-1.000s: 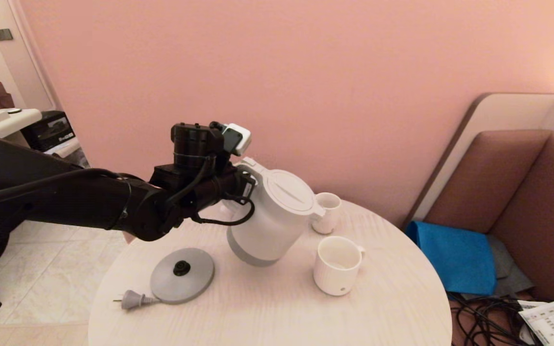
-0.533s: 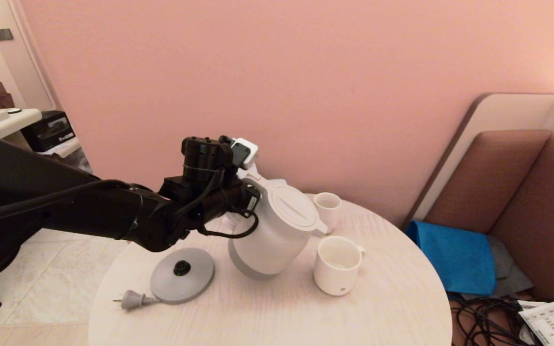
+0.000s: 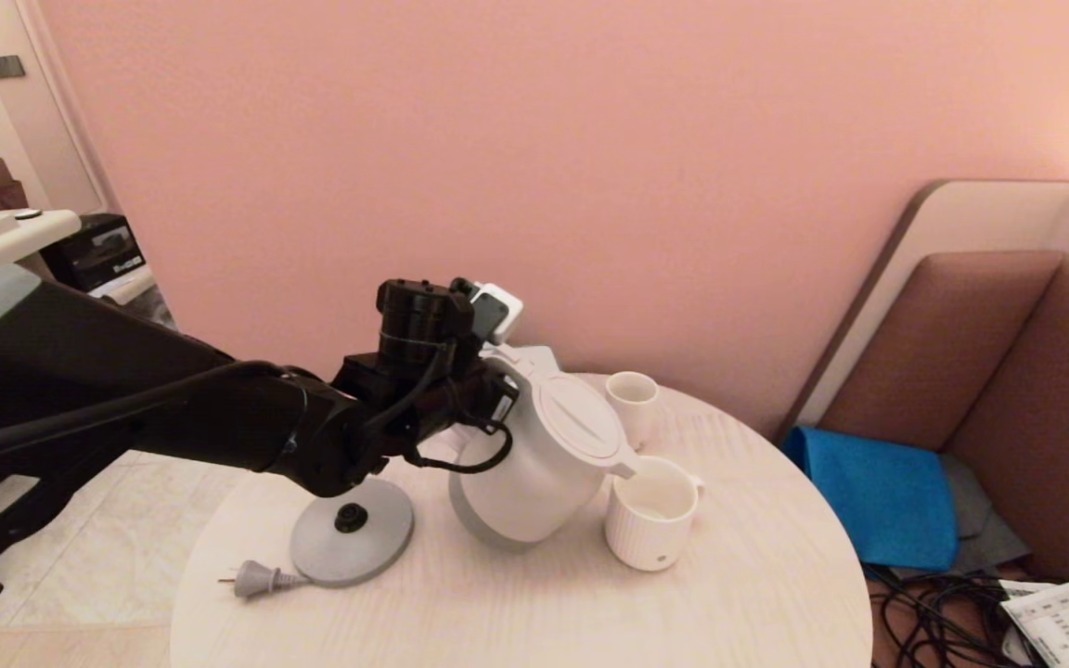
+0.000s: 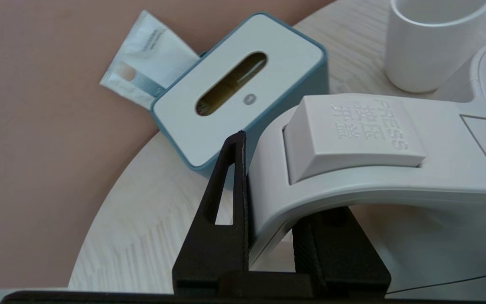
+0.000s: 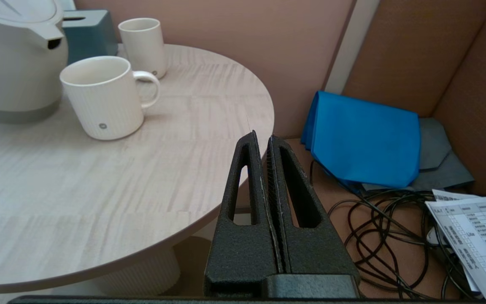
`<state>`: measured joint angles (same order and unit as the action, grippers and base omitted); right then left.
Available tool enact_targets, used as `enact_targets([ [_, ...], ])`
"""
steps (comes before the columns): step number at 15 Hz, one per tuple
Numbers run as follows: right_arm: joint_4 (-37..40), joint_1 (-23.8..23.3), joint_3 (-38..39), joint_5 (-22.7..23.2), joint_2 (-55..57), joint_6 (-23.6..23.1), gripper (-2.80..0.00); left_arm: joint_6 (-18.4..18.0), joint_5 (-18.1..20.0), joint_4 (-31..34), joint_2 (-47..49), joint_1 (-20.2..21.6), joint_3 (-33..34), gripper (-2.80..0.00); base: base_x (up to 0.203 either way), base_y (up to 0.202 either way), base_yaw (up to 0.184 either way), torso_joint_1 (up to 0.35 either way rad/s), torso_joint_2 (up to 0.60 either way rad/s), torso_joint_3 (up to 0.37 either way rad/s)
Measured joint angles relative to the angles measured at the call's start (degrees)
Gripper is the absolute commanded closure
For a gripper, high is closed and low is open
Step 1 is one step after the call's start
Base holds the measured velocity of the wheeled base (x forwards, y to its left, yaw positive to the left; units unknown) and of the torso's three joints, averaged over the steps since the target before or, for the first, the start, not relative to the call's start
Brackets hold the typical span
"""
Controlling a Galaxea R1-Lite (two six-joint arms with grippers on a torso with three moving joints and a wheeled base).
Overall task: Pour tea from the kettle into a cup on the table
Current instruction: Pour water into the cup
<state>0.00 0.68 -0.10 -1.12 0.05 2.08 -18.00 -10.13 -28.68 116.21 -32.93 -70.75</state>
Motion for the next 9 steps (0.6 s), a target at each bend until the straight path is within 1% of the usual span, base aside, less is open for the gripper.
enact_targets([
  [1, 0.00, 0.00, 0.00, -0.01, 0.00, 0.03, 0.00, -0.62, 0.00, 0.06, 0.17, -0.11, -0.07, 0.00, 0.000, 0.000, 0.000, 0.000, 0.00, 0.000],
  [5, 0.00, 0.00, 0.00, 0.00, 0.00, 0.03, 0.00, -1.03, -0.05, 0.11, 0.60, -0.43, -1.39, 0.00, 0.000, 0.000, 0.000, 0.000, 0.00, 0.000],
  [7, 0.00, 0.00, 0.00, -0.01, 0.00, 0.03, 0.00, -1.99, -0.42, 0.10, 0.71, -0.52, -2.52, 0.00, 0.000, 0.000, 0.000, 0.000, 0.00, 0.000],
  [9, 0.00, 0.02, 0.00, -0.02, 0.00, 0.03, 0.00, -2.14, -1.17, 0.22, 0.82, -0.69, -3.14, 0.00, 0.000, 0.000, 0.000, 0.000, 0.00, 0.000],
])
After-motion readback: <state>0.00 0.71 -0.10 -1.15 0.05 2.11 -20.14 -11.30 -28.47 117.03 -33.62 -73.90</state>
